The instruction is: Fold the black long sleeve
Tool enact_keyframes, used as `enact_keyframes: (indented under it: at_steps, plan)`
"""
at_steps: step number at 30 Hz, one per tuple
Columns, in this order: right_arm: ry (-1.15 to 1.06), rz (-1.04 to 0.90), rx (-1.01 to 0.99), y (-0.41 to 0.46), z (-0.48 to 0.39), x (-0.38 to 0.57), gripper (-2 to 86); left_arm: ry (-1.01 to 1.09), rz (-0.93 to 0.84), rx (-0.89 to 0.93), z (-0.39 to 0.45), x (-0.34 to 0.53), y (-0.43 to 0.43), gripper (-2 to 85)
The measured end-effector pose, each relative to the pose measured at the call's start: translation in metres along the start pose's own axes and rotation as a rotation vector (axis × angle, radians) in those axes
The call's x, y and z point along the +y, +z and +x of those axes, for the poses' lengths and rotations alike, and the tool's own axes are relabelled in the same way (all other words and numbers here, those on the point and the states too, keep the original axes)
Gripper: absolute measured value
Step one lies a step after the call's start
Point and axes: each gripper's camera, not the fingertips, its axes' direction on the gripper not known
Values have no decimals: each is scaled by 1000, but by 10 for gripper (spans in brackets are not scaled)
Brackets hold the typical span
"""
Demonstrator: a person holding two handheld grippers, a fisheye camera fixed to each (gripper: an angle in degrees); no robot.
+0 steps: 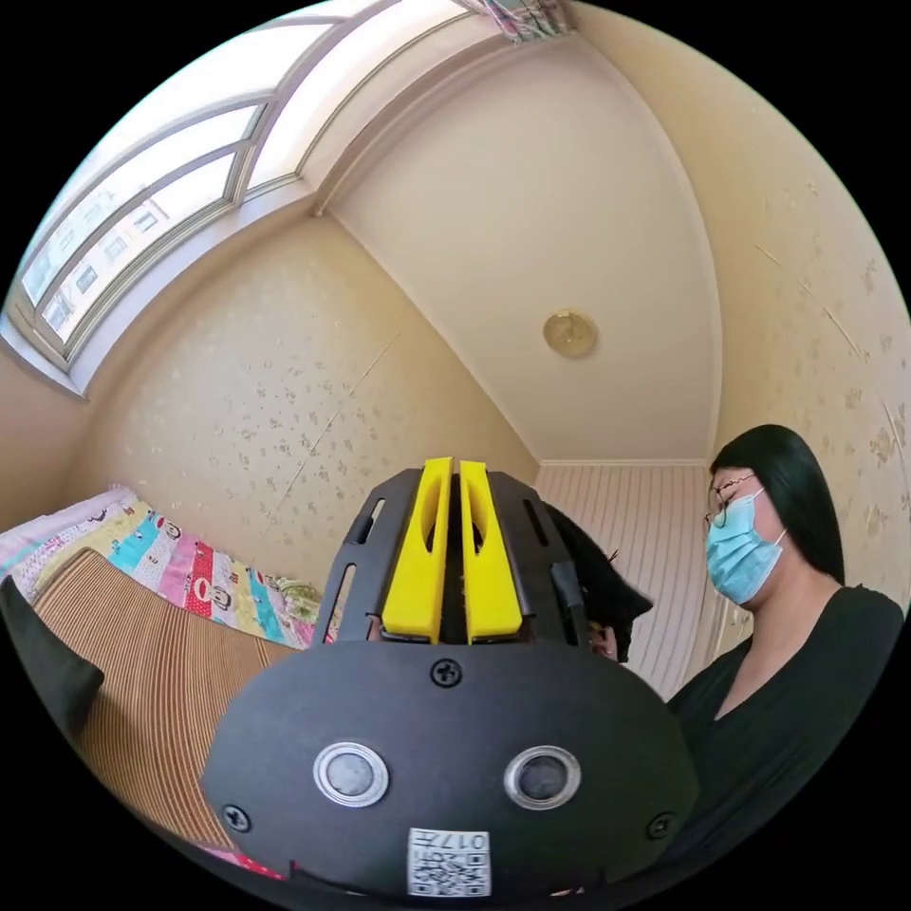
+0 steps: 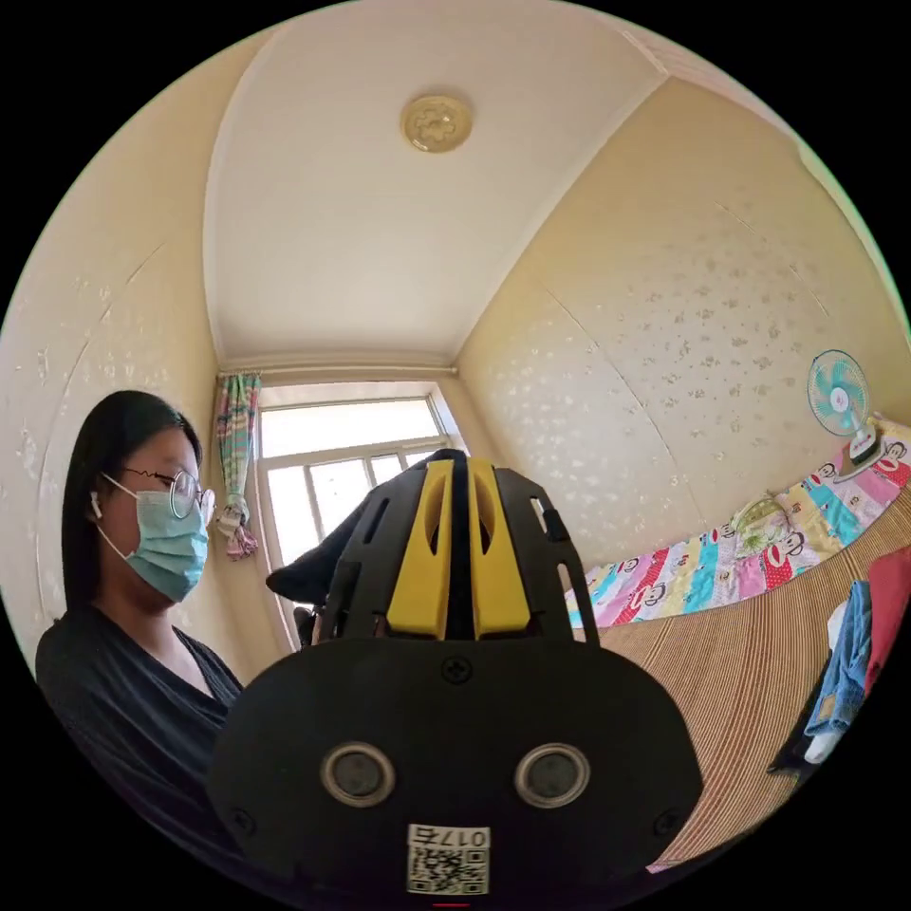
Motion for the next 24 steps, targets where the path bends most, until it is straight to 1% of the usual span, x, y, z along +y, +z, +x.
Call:
enact_keyframes:
  at_steps: [1, 2, 3, 4, 5, 6, 7, 8, 9, 10, 11, 12, 13, 14, 15, 16, 17, 18, 19, 20, 21, 22, 23, 24]
  plan:
    - [37, -16, 75, 10, 4, 1, 30, 5, -21, -34, 0, -2, 8, -6]
    - [58, -34, 198, 24, 11, 2, 31, 5, -57, -108, -6, -4, 26, -6]
    - [57, -43, 265, 33, 16, 2, 32, -12, -100, -175, -18, -7, 49, -6]
    - [23, -71, 393, 57, 31, 0, 34, -15, -128, -202, -27, -9, 64, -6]
    - [-40, -142, 508, 92, 54, -5, 38, -8, -201, -258, -48, -15, 98, -6]
    - [-75, -201, 565, 115, 70, -7, 39, 13, -295, -352, -76, -20, 141, -5]
    - [-117, -331, 691, 164, 113, -7, 45, 33, -351, -407, -92, -21, 166, -6]
    - [-100, -443, 776, 211, 169, 0, 51, 86, -463, -572, -128, -18, 217, -6]
    - [-54, -490, 806, 230, 199, 6, 55, 132, -550, -828, -167, -8, 258, -5]
    - [75, -598, 863, 260, 254, 23, 60, 142, -609, -934, -187, 0, 275, -4]
    - [178, -680, 885, 277, 288, 45, 61, 100, -706, -1042, -221, 15, 296, -1]
    - [209, -692, 870, 281, 296, 57, 60, 25, -743, -1014, -241, 32, 300, 2]
    - [217, -688, 785, 285, 298, 84, 57, 8, -744, -955, -245, 42, 299, 3]
    - [184, -701, 698, 288, 294, 116, 51, 7, -733, -818, -248, 64, 293, 6]
    - [173, -723, 673, 290, 292, 134, 48, 4, -741, -706, -251, 92, 288, 10]
    - [176, -804, 662, 297, 294, 175, 48, -10, -762, -664, -253, 108, 286, 17]
    - [199, -916, 675, 303, 299, 221, 49, -51, -846, -602, -260, 144, 285, 31]
    - [210, -977, 684, 306, 302, 246, 51, -109, -947, -567, -268, 182, 286, 46]
    - [213, -1086, 695, 310, 307, 294, 53, -136, -994, -549, -271, 200, 286, 54]
    - [199, -1195, 712, 313, 308, 341, 54, -184, -1097, -503, -275, 238, 285, 59]
    - [193, -1255, 726, 314, 309, 364, 54, -202, -1214, -470, -277, 274, 285, 63]
    - [166, -1379, 756, 313, 307, 410, 53, -206, -1284, -467, -278, 292, 285, 65]
    - [39, -1240, 794, 300, 284, 425, 47, -220, -1430, -499, -281, 325, 281, 66]
    - [-24, -1185, 808, 293, 270, 428, 44, -182, -1314, -511, -272, 323, 263, 66]
